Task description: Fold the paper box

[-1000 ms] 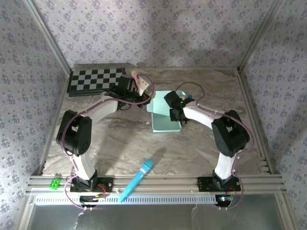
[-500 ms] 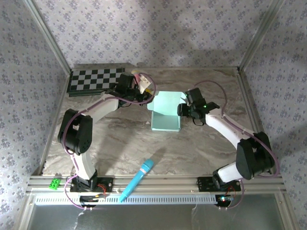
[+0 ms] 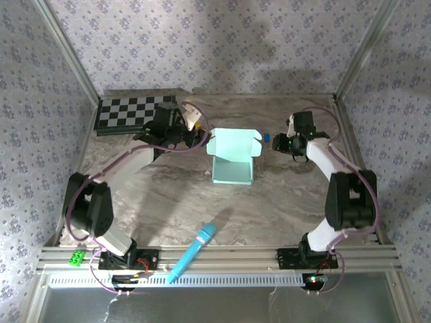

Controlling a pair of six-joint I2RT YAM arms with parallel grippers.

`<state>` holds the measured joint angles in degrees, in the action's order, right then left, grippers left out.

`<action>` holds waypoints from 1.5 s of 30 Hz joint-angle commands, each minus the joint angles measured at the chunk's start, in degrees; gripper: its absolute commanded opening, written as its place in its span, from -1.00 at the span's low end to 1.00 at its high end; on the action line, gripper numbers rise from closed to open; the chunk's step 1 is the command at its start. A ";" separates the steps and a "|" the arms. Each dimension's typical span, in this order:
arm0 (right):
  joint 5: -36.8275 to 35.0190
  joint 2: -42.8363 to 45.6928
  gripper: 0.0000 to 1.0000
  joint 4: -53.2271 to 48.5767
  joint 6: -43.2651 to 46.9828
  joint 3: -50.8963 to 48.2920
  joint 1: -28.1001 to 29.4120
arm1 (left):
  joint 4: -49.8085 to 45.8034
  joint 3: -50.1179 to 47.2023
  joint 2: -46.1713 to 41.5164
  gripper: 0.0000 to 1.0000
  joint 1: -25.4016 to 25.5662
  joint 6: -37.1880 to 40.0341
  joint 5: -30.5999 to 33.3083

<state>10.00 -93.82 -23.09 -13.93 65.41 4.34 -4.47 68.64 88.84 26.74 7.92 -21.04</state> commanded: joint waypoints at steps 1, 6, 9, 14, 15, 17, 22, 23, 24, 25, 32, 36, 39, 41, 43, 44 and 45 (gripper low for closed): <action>3.63 -7.23 -0.17 -2.88 4.95 9.08 -1.19 | -3.57 -3.52 -7.38 0.26 -0.38 -5.14 6.96; 4.12 -19.76 -0.29 -8.53 9.91 23.54 -1.35 | -11.00 -8.40 -17.66 0.25 -0.35 -14.74 14.66; 4.43 -26.55 -0.31 -12.90 11.81 32.39 -1.30 | -16.63 -10.00 -22.21 0.24 -0.53 -19.26 17.17; 4.28 -36.28 -0.29 -19.73 13.62 45.89 -0.49 | -22.30 -12.78 -27.45 0.23 -0.72 -22.98 20.29; 3.47 -37.72 -0.28 -20.78 13.90 47.88 -0.10 | -22.83 -13.61 -28.31 0.23 -0.73 -23.32 20.64; 1.52 -40.04 -0.25 -22.43 13.93 51.02 0.60 | -23.59 -14.68 -29.64 0.23 -0.82 -23.81 21.03; -0.75 -44.63 -0.18 -26.71 13.97 56.85 2.15 | -24.69 -16.34 -31.51 0.23 -0.89 -24.38 21.39; -0.87 -45.19 -0.18 -27.22 14.23 57.46 2.32 | -24.84 -16.43 -31.61 0.22 -0.96 -24.29 21.39; -0.91 -45.79 -0.16 -27.59 14.44 58.00 2.47 | -24.96 -16.53 -31.62 0.22 -0.90 -24.21 21.48; -1.21 -46.30 -0.15 -27.66 14.55 58.50 2.56 | -25.06 -16.44 -31.62 0.22 -0.90 -24.22 21.47; -4.53 -49.14 -0.17 -30.71 14.98 61.68 3.30 | -24.97 -16.61 -31.27 0.22 -0.91 -23.96 21.24; -6.39 -49.19 -0.20 -31.86 15.51 61.34 3.86 | -24.97 -16.90 -31.17 0.22 -0.90 -23.83 21.13; -7.02 -49.01 -0.29 -32.50 15.94 60.99 4.29 | -25.14 -17.29 -31.18 0.22 -0.91 -23.83 21.16; -7.27 -48.59 -0.34 -32.37 16.05 60.17 4.54 | -25.31 -17.46 -31.18 0.22 -0.95 -23.88 21.06; -7.17 -48.02 -0.41 -32.16 16.04 59.35 4.62 | -25.35 -17.67 -31.20 0.22 -0.90 -23.83 21.02; -7.15 -47.76 -0.45 -32.01 15.96 59.01 4.65 | -25.41 -17.75 -31.27 0.22 -0.94 -23.83 21.04; -7.19 -47.44 -0.53 -31.86 15.87 58.42 4.68 | -25.54 -17.77 -31.27 0.22 -0.90 -23.84 21.00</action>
<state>2.83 -141.84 -52.27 1.34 125.01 8.40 -28.91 51.13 58.39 26.13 -15.35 -0.36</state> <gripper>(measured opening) 0.255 0.610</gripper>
